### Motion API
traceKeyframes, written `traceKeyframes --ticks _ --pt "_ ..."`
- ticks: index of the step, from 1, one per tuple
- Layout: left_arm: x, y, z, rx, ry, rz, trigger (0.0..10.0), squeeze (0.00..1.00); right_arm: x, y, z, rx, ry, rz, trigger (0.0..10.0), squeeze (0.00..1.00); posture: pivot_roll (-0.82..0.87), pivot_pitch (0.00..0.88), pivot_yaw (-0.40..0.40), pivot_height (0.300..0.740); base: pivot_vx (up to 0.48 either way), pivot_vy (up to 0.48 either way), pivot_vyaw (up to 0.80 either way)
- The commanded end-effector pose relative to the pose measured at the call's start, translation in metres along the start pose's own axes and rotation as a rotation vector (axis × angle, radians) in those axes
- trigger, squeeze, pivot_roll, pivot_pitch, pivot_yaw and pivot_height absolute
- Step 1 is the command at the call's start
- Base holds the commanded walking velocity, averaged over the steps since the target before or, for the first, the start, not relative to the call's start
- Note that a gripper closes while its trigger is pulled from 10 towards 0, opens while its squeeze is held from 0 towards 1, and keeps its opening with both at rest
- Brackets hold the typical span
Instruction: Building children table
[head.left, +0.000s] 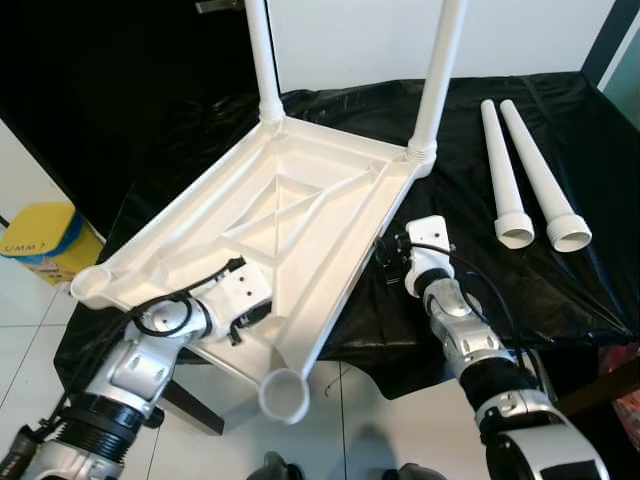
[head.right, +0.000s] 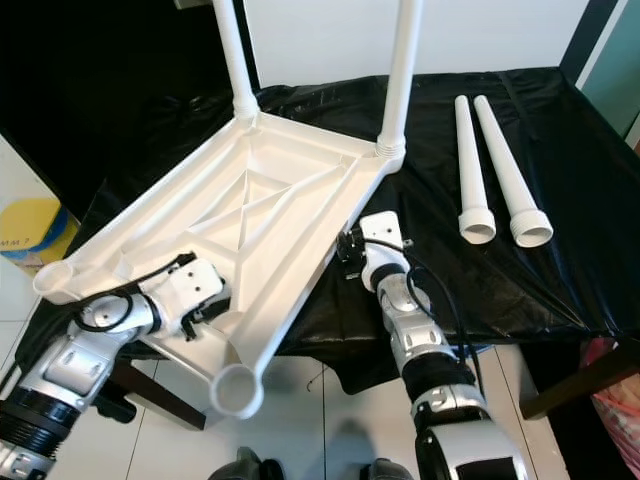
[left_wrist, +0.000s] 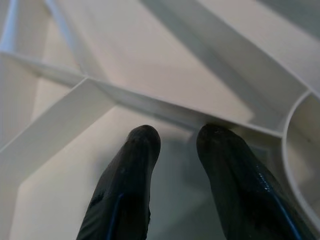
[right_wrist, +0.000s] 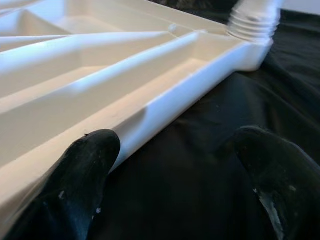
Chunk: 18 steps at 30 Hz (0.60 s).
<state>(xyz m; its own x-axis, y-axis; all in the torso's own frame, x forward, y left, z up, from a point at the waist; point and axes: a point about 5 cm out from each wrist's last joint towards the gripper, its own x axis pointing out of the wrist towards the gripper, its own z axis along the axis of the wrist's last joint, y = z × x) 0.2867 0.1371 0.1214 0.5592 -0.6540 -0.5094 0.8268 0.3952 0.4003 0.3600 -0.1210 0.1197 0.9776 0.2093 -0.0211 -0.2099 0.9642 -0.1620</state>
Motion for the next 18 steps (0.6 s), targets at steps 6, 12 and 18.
traceKeyframes --ticks 6,12,18 --pt "0.026 -0.022 0.040 -0.002 -0.161 -0.059 10.0 0.00 0.011 0.025 0.014 -0.003 -0.034 0.106 10.0 0.00 0.00 0.073 0.035 0.740 0.000 0.000 0.00" --pt "0.013 0.007 0.049 0.000 -0.256 0.112 10.0 0.00 0.002 -0.003 0.010 0.006 -0.077 -0.043 10.0 0.00 -0.01 0.077 0.036 0.740 0.000 0.000 0.00" --pt "-0.005 0.024 0.052 -0.026 -0.316 0.171 10.0 0.00 -0.015 -0.024 0.005 0.016 -0.128 -0.134 10.0 0.00 -0.01 0.084 0.046 0.740 0.000 0.000 0.00"
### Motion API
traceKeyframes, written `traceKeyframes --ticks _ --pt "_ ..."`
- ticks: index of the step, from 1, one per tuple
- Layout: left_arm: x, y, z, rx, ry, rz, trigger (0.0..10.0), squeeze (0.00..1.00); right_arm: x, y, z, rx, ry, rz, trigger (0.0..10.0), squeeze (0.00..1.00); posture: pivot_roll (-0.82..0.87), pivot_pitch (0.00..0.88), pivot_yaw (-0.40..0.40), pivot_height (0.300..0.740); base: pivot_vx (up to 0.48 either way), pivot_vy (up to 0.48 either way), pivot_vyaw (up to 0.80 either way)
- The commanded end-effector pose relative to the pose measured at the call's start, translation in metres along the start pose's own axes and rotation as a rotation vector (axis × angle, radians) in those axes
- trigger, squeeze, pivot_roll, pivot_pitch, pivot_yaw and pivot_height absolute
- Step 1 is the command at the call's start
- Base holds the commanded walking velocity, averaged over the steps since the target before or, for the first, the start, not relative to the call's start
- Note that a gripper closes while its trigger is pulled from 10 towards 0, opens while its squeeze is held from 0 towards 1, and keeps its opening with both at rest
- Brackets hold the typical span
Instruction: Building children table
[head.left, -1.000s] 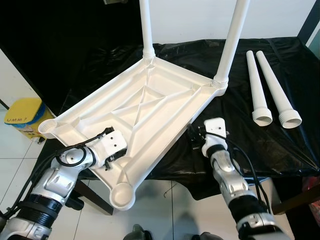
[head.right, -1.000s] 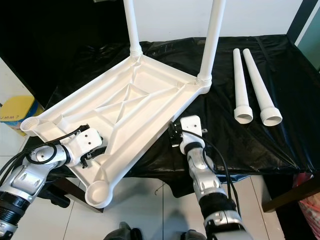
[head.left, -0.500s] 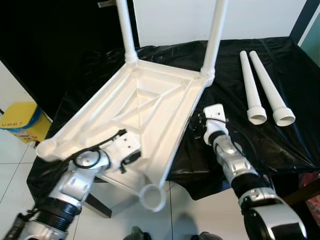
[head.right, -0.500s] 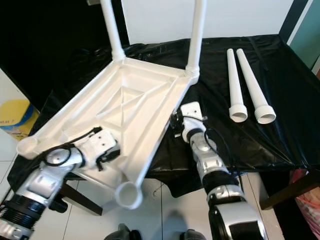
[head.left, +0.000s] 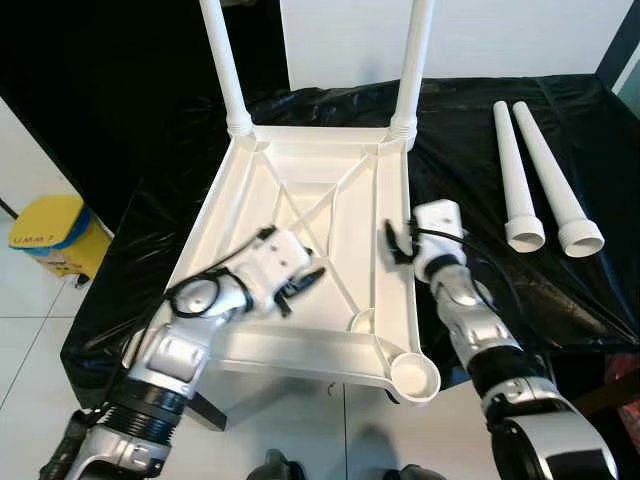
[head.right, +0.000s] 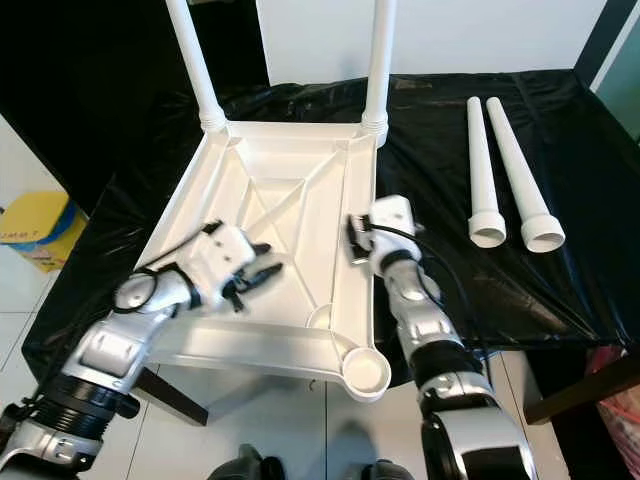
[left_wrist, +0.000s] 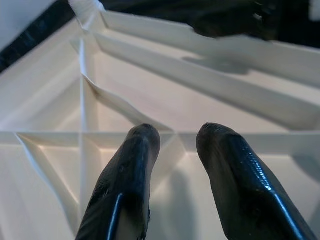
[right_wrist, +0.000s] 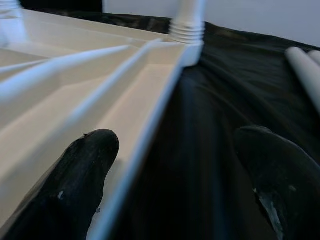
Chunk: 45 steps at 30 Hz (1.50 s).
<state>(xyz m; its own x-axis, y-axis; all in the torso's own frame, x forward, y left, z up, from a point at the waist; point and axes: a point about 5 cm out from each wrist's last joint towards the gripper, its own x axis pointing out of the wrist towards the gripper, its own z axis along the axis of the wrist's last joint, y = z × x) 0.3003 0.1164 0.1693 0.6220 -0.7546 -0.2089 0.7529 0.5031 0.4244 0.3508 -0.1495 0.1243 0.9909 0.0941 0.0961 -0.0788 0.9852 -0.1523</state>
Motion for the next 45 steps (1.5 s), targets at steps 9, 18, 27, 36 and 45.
traceKeyframes --ticks 9,18,27,36,45 --pt "-0.012 -0.012 0.002 -0.009 -0.045 -0.103 10.0 0.00 -0.033 -0.018 0.007 0.031 -0.132 -0.115 10.0 0.00 -0.02 0.089 0.058 0.740 0.000 0.000 0.00" --pt "-0.015 -0.049 -0.014 0.021 0.057 -0.342 10.0 0.00 -0.068 -0.018 0.005 0.040 -0.144 -0.097 10.0 0.00 -0.04 0.089 0.060 0.740 0.000 0.000 0.00" --pt "-0.006 -0.052 -0.031 0.185 0.170 -0.309 10.0 0.00 -0.079 -0.016 0.004 0.039 -0.121 -0.088 10.0 0.00 -0.05 0.090 0.065 0.740 0.000 0.000 0.00" --pt "-0.004 -0.033 -0.036 0.198 0.222 -0.208 10.0 0.00 -0.082 -0.017 0.008 0.044 -0.113 -0.094 10.0 0.00 -0.05 0.096 0.075 0.740 0.000 0.000 0.00" --pt "-0.015 -0.033 -0.016 0.014 0.058 -0.292 10.0 0.00 -0.084 -0.015 0.007 0.047 -0.099 -0.092 10.0 0.00 -0.05 0.099 0.079 0.740 0.000 0.000 0.00"
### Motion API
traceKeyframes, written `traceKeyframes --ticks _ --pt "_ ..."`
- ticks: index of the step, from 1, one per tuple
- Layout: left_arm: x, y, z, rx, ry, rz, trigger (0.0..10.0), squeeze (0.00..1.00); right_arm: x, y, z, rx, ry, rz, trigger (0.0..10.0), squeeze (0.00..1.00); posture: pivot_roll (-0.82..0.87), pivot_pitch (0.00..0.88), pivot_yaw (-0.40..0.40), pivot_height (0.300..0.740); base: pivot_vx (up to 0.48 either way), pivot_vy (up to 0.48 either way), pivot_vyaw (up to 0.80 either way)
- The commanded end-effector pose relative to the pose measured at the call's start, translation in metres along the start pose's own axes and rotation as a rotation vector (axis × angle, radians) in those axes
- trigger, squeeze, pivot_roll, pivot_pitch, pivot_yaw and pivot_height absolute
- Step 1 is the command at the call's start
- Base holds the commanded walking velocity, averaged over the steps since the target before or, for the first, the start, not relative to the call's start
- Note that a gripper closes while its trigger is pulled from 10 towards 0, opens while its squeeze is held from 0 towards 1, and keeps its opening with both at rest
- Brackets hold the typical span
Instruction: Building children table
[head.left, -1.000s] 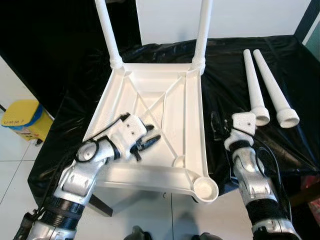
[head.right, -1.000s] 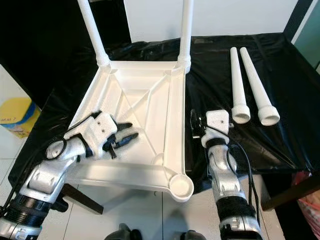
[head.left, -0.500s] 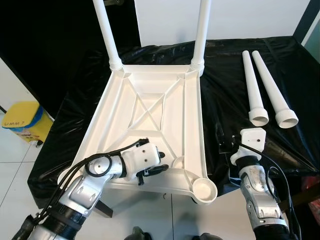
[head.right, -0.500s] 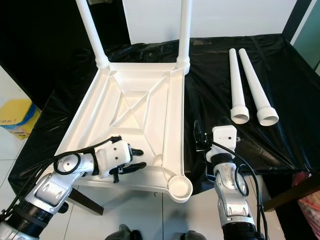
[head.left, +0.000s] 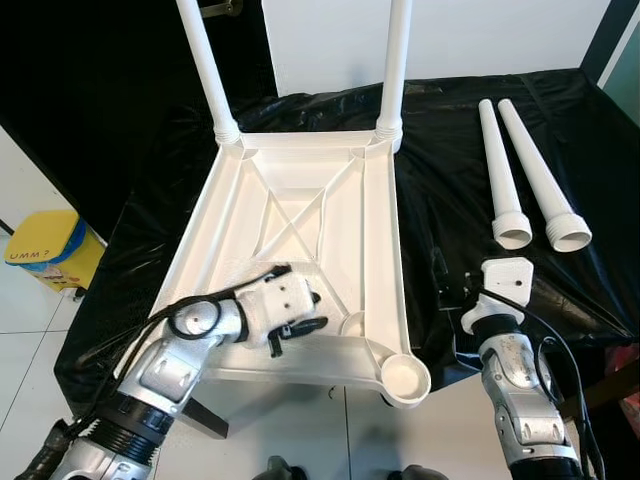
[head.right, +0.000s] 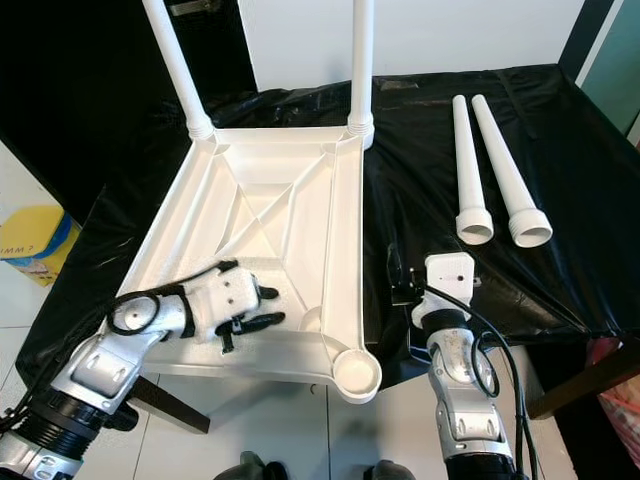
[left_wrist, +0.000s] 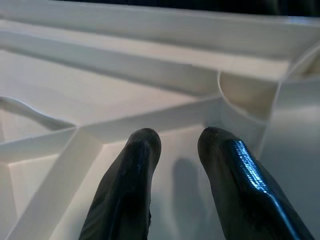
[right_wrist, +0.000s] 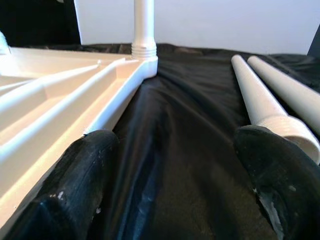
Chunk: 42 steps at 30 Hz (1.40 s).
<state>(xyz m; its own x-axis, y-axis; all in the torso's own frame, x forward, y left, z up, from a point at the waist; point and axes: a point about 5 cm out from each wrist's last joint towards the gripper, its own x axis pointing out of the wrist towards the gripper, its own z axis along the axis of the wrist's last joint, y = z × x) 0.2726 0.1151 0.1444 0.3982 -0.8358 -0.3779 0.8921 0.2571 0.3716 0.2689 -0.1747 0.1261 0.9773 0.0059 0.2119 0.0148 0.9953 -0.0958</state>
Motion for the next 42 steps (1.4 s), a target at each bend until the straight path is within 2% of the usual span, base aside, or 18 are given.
traceKeyframes --ticks 1,4,6,9,11,30,35,42 --pt "-0.003 -0.002 0.000 -0.021 -0.008 -0.007 10.0 0.00 -0.001 0.003 0.000 0.006 0.007 0.009 10.0 0.00 -0.05 0.099 0.079 0.740 0.000 0.000 0.00" --pt "-0.005 -0.010 -0.005 -0.003 0.011 -0.069 10.0 0.00 -0.002 0.004 -0.001 0.006 0.015 0.010 10.0 0.00 -0.05 0.099 0.079 0.740 0.000 0.000 0.00" --pt "-0.005 -0.010 -0.005 -0.003 0.011 -0.069 10.0 0.00 -0.002 0.004 -0.001 0.006 0.015 0.010 10.0 0.00 -0.05 0.099 0.079 0.740 0.000 0.000 0.00" --pt "-0.004 -0.024 -0.008 -0.042 0.023 -0.158 10.0 0.00 -0.002 0.003 -0.002 0.005 0.025 0.011 10.0 0.00 -0.05 0.096 0.078 0.740 0.000 0.000 0.00" --pt "-0.004 -0.028 -0.008 -0.047 0.025 -0.183 10.0 0.00 -0.002 0.003 -0.002 0.004 0.027 0.012 10.0 0.00 -0.05 0.096 0.077 0.740 0.000 0.000 0.00" --pt "-0.010 -0.033 0.008 -0.075 -0.045 -0.214 10.0 0.00 0.001 0.007 -0.002 0.004 0.033 0.030 10.0 0.00 -0.05 0.085 0.065 0.740 0.000 0.000 0.00" --pt "-0.009 -0.046 0.000 -0.074 0.016 -0.259 10.0 0.00 0.004 0.006 -0.001 -0.001 0.028 0.039 10.0 0.00 -0.05 0.078 0.065 0.740 0.000 0.000 0.00" --pt "-0.008 -0.050 -0.009 -0.033 0.079 -0.275 10.0 0.00 0.005 0.004 -0.001 -0.005 0.026 0.037 10.0 0.00 -0.06 0.077 0.064 0.740 0.000 0.000 0.00"
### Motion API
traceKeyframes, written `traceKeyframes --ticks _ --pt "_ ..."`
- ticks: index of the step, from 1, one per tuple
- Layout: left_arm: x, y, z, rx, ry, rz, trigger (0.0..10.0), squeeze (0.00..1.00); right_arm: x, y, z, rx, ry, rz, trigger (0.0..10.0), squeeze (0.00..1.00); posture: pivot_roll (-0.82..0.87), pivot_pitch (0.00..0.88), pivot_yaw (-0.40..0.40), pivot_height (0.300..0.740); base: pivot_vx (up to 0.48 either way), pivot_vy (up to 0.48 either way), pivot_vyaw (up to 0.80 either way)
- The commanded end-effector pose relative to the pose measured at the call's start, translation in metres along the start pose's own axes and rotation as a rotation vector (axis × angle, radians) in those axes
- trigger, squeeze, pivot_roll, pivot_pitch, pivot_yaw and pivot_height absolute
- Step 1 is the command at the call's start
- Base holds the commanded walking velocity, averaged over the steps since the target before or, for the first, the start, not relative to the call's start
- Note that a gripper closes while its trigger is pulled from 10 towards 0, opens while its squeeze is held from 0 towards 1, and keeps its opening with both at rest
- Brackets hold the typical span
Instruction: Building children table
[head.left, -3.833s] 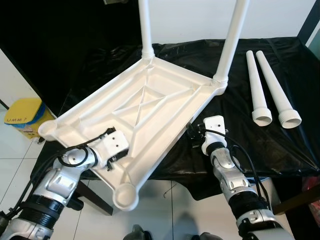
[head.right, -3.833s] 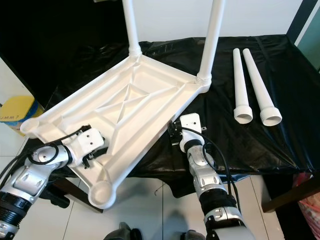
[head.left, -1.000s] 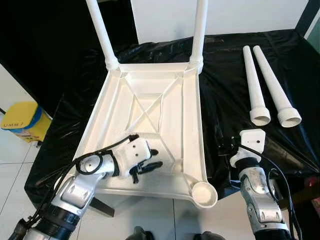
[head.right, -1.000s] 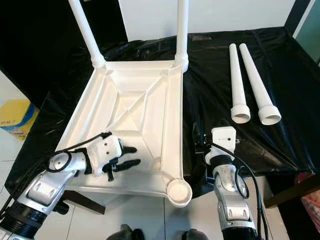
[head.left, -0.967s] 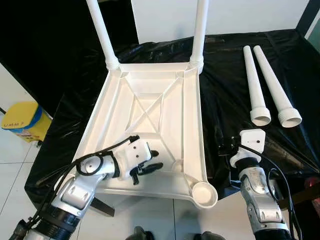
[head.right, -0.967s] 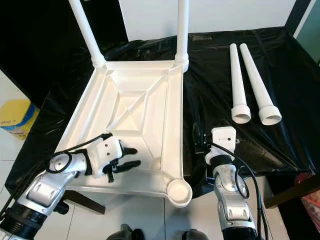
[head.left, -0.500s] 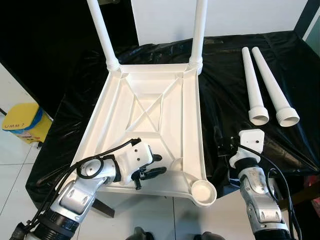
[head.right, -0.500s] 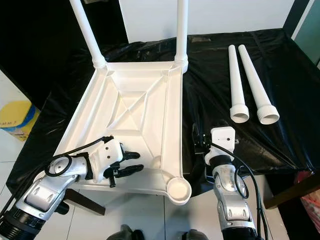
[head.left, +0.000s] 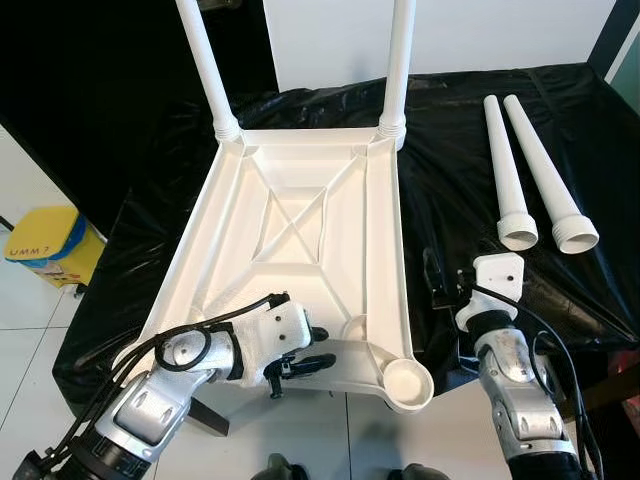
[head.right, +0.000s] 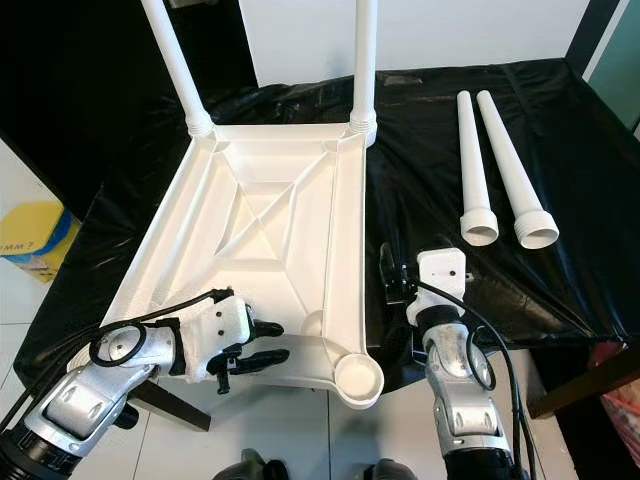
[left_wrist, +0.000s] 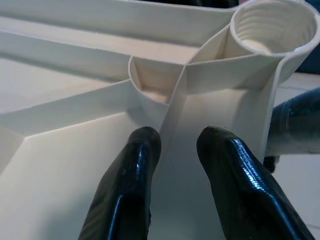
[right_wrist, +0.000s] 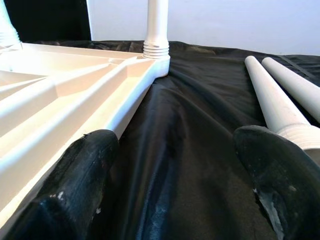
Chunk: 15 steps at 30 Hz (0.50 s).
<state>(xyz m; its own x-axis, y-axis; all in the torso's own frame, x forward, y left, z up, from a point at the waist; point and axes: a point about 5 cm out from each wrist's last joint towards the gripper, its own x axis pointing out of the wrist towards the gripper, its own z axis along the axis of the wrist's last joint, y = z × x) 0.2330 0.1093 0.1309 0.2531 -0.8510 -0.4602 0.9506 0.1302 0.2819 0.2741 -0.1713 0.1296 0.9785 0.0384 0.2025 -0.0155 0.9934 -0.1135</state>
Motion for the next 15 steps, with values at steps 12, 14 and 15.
traceKeyframes --ticks 12,14,15 --pt "0.010 0.053 -0.017 0.102 0.164 0.296 10.0 0.00 0.000 0.009 -0.004 0.016 0.019 0.011 10.0 0.00 -0.07 0.060 0.077 0.740 0.000 0.000 0.00" --pt "0.010 0.057 -0.016 0.102 0.162 0.317 10.0 0.00 0.000 0.008 -0.004 0.016 0.018 0.010 10.0 0.00 -0.07 0.059 0.079 0.740 0.000 0.000 0.00" --pt "0.010 0.061 -0.014 0.101 0.159 0.339 10.0 0.00 0.000 0.008 -0.004 0.017 0.018 0.007 10.0 0.00 -0.08 0.058 0.083 0.740 0.000 0.000 0.00"
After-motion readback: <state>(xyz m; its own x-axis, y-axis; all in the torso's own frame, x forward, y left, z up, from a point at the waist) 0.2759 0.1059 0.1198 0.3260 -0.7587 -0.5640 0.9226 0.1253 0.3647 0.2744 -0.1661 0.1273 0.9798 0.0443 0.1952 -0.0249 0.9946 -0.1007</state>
